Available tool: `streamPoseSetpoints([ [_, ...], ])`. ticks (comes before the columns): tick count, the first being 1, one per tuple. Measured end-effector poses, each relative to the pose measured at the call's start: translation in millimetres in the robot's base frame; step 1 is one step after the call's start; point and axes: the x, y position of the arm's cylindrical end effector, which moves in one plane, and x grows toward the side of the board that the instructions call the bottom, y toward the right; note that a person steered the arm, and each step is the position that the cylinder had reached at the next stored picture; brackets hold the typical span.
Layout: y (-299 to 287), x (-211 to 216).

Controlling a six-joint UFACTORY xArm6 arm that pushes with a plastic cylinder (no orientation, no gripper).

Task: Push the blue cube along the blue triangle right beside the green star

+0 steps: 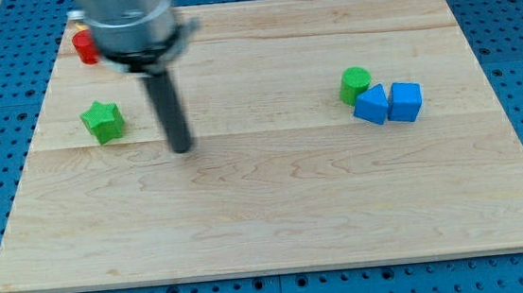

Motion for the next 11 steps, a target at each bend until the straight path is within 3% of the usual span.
streamPoseSetpoints([
  [2,178.7,32.3],
  [3,253.7,7.6],
  [4,290.8,-8.4],
  [5,290.5,-22.2],
  [6,278.4,-32.4],
  [7,220.8,-33.5],
  [11,-79.5,-45.4],
])
